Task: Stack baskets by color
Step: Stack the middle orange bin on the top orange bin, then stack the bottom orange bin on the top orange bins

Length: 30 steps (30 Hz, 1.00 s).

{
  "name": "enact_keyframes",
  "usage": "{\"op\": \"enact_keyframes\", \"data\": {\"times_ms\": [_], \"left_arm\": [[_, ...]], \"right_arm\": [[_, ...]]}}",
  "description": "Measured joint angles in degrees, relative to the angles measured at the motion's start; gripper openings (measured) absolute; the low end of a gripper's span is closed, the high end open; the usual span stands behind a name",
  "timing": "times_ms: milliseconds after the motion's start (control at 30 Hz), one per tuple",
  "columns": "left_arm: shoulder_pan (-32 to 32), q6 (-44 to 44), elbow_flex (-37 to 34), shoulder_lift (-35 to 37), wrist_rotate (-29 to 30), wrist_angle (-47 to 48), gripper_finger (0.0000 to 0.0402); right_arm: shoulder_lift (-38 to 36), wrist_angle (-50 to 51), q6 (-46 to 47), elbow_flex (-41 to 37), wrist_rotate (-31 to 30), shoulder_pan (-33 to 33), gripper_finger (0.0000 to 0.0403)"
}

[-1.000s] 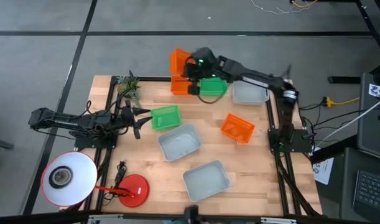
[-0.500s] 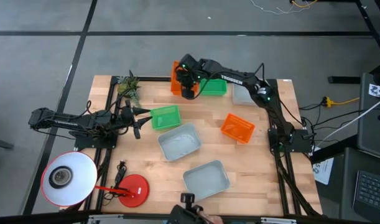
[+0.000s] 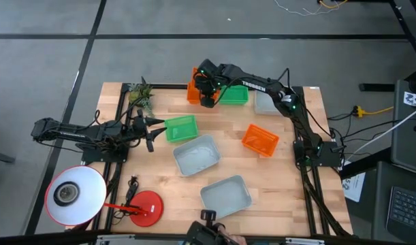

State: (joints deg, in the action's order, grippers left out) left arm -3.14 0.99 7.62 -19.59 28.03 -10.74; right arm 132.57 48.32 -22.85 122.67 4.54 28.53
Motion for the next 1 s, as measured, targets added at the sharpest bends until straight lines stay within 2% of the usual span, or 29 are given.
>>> {"op": "enact_keyframes", "data": {"times_ms": [300, 433, 533, 667, 800, 1000], "left_arm": [[0.0, 0.0, 0.0, 0.0, 0.0, 0.0, 0.0153], [0.0, 0.0, 0.0, 0.0, 0.0, 0.0, 0.0153], [0.0, 0.1, 0.0, 0.0, 0.0, 0.0, 0.0153], [0.0, 0.1, 0.0, 0.0, 0.0, 0.1, 0.0153], [0.0, 0.2, 0.0, 0.0, 0.0, 0.7, 0.0153], [0.0, 1.6, 0.0, 0.0, 0.0, 1.4, 0.0153]], "right_arm": [[0.0, 0.0, -0.1, 0.0, 0.0, 0.2, 0.0104], [0.0, 0.4, -0.1, 0.1, 0.1, 0.2, 0.0126], [0.0, 7.7, 0.2, 4.0, 0.0, -0.3, 0.013], [-0.7, 28.0, 4.0, 12.6, 0.1, -1.6, 0.0132], [-7.6, 42.9, 9.9, 5.8, 1.5, -3.0, 0.0132], [-25.5, 38.8, 16.2, -17.8, 7.6, -6.6, 0.0132]]}}
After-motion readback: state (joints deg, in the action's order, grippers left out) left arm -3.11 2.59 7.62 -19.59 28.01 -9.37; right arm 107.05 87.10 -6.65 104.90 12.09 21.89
